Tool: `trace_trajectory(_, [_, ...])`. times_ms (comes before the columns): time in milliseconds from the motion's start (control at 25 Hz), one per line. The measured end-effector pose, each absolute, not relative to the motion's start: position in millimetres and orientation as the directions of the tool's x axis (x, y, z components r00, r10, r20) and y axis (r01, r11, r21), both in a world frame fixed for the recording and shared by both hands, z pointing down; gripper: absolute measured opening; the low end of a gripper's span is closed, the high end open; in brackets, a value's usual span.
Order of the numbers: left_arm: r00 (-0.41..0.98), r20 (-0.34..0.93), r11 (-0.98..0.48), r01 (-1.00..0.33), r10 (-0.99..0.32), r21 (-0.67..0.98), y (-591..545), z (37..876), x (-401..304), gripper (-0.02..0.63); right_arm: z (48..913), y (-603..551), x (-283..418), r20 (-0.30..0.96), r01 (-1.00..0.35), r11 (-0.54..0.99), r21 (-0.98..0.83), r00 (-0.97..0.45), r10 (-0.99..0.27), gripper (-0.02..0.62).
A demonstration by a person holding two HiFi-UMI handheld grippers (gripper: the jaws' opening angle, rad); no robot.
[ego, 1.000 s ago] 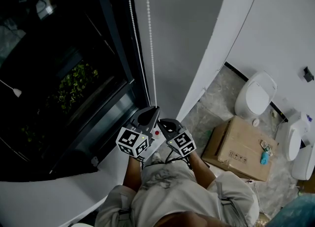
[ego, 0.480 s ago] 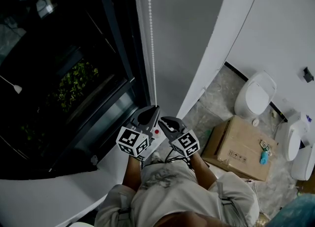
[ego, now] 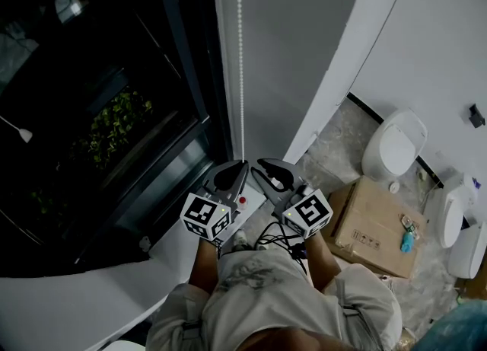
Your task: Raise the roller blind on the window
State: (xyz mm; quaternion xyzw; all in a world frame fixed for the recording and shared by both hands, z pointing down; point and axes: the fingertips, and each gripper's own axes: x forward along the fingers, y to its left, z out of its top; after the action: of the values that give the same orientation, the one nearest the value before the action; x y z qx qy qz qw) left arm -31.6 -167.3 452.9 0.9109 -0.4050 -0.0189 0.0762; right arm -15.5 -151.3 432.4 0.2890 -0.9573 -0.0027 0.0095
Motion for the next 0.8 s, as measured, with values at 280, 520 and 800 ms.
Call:
trace_trajectory(280, [0.675, 0.028, -0.664, -0.732, -0.737, 0.153, -167.7, 452.9, -30.7, 0.012, 372.9, -157.1, -29.2, -0.089, -0.503, 0.863, 0.039, -0.862, -0.498, 0.094])
trace_trajectory(520, [0.677, 0.027, -0.666, -0.730, -0.735, 0.153, -168.6, 453.4, -29.9, 0.012, 340.1, -165.9, -41.6, -0.136, -0.481, 0.873, 0.084, -0.873, -0.468, 0.095])
trace_trajectory(800, [0.676, 0.020, -0.665, -0.730, -0.737, 0.159, -171.2, 452.8, -31.4, 0.012, 331.8, -173.8, -51.9, -0.123, -0.479, 0.876, 0.050, -0.874, -0.471, 0.015])
